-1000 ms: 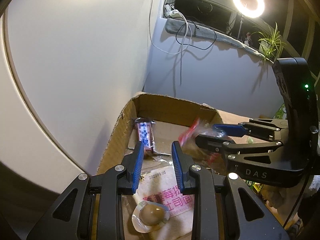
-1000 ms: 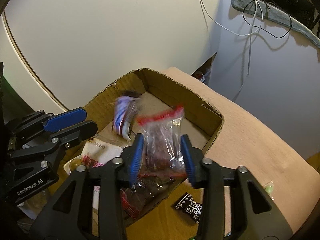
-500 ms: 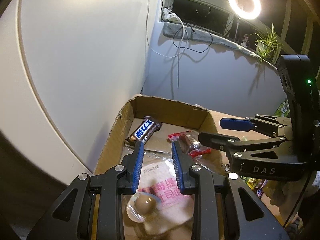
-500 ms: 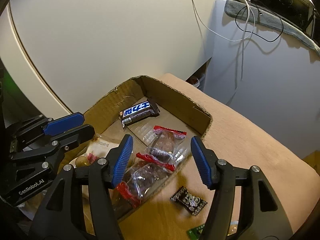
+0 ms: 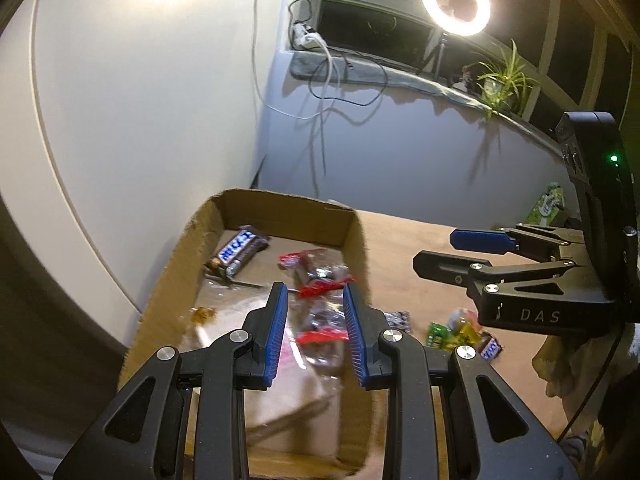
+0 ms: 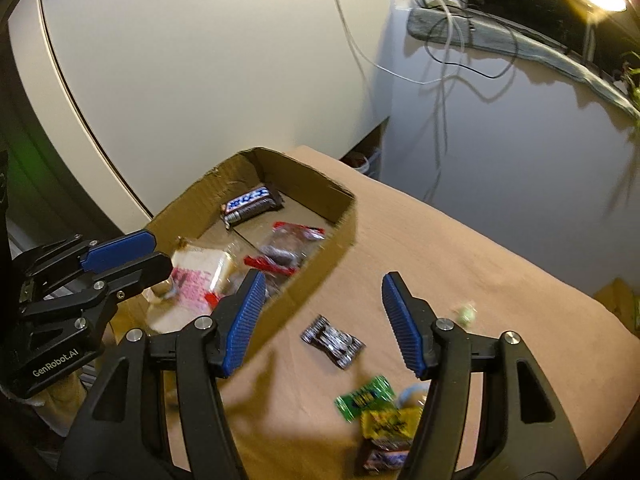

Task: Organize snacks
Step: 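Withdraw both open grippers from the box toward the loose candies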

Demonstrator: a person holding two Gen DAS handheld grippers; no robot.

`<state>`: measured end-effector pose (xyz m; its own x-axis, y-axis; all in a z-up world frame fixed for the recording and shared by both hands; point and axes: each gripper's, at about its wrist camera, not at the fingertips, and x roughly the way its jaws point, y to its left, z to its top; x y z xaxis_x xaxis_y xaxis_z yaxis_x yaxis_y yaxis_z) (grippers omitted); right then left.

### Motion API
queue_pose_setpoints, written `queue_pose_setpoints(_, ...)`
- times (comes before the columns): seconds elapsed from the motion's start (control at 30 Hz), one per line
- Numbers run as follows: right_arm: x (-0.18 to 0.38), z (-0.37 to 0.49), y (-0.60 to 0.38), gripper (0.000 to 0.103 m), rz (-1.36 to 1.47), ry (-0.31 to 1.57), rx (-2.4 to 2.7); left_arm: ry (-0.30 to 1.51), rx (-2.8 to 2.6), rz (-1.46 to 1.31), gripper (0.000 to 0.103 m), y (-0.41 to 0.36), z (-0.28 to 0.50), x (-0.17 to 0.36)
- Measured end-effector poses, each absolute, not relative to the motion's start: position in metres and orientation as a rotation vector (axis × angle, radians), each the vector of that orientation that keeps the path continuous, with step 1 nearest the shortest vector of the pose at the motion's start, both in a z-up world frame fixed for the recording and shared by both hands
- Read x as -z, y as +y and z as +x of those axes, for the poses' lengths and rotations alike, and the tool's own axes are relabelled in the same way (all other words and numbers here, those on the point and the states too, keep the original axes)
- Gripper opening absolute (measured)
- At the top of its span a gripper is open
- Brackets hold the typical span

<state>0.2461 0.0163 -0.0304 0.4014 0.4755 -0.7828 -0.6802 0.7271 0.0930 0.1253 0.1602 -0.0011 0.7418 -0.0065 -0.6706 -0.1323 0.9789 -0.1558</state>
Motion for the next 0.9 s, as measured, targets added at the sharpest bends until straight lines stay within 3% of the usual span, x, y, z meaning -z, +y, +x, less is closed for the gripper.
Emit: queue_pose_setpoints(0.9, 0.059, 0.249, -0.126, 0.064, -0.185, 0.983, -0.591, 0.829, 0.106, -0.157, 0.027, 0.056, 0.123, 0.029)
